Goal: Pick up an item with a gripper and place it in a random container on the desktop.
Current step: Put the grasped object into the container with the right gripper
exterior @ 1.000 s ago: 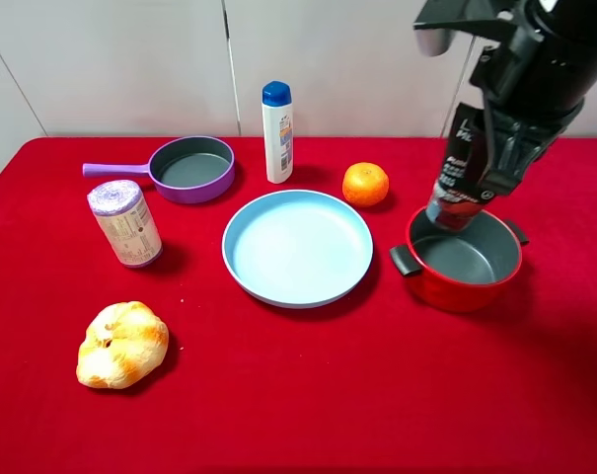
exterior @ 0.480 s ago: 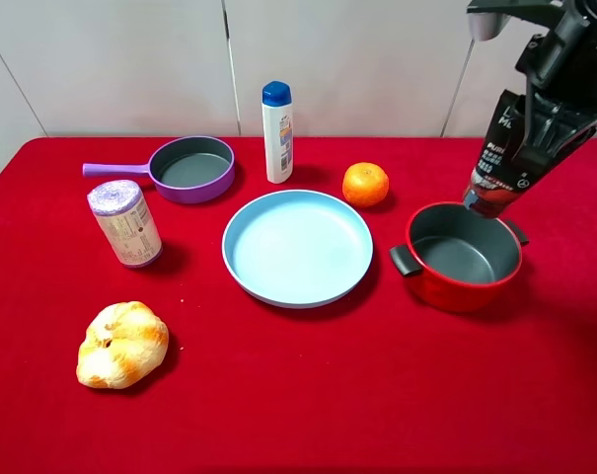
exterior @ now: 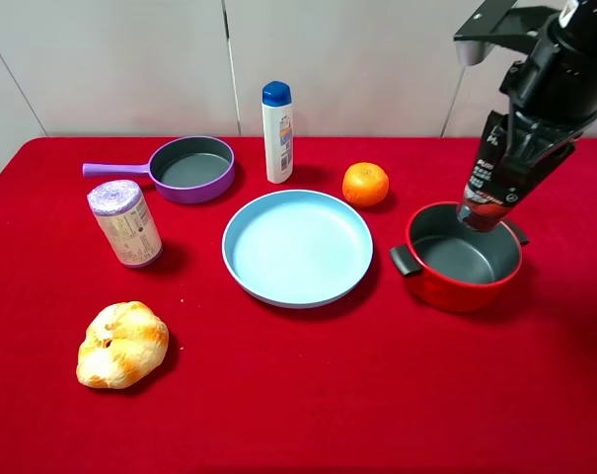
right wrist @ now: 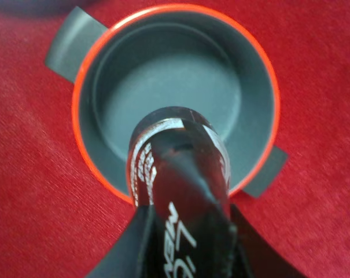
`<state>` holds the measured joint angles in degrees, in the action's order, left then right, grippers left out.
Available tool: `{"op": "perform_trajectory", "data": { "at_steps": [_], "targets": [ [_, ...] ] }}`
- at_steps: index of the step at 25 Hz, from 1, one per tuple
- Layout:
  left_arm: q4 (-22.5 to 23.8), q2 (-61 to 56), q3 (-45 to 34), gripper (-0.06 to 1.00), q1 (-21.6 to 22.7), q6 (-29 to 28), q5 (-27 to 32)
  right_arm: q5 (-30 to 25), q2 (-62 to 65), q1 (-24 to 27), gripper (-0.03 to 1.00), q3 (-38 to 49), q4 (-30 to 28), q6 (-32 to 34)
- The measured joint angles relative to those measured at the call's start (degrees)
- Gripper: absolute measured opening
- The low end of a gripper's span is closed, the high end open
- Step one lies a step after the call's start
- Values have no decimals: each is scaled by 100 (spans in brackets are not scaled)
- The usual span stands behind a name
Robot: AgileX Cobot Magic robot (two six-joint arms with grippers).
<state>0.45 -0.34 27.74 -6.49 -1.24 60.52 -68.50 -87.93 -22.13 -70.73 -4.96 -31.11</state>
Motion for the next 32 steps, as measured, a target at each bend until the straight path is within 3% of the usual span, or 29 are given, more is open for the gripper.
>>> {"op": "perform_trajectory", "data": {
  "at_steps": [32],
  "targets": [
    [0,0,0,99,0,0,0,895,-1478,0,17,73,234,-165]
  ]
}}
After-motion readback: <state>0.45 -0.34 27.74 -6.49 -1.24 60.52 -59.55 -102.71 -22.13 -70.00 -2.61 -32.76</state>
